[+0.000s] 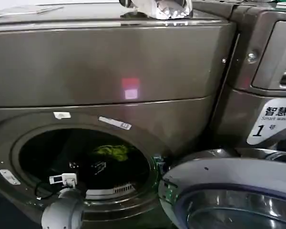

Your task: Grasp the clothes from the dryer.

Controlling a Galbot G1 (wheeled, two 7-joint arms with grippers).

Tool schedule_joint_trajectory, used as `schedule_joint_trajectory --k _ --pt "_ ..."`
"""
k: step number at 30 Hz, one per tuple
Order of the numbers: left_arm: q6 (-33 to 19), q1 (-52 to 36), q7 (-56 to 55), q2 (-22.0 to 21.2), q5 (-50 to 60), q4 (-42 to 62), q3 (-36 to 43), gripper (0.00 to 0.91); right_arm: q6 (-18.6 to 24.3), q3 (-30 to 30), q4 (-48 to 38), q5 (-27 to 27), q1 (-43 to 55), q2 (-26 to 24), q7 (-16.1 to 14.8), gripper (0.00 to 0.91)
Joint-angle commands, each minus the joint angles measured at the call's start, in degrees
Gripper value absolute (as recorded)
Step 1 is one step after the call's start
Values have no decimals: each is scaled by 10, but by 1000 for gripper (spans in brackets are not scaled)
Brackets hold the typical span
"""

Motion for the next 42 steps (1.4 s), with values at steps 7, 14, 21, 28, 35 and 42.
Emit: schedule_joint_trajectory --k 7,14,21,28,35,42 --pt "-18 -184 5 -13 25 205 -6 907 8 -24 11 -8 6 6 0 907" --pt "-35 -256 28 -16 22 288 -7 907 8 -32 18 -9 8 8 -1 907" --pt "-82 -301 27 -13 39 371 -8 907 8 -39 22 -11 13 11 -1 907" --pt "-125 -348 71 -11 104 439 -9 907 8 -41 29 -11 12 15 -1 907" --pt "-332 -372 361 2 556 510 -26 907 9 -47 34 -11 12 16 -2 907" --pt "-440 -403 581 -3 763 516 -35 907 10 -48 38 -12 4 17 -6 907"
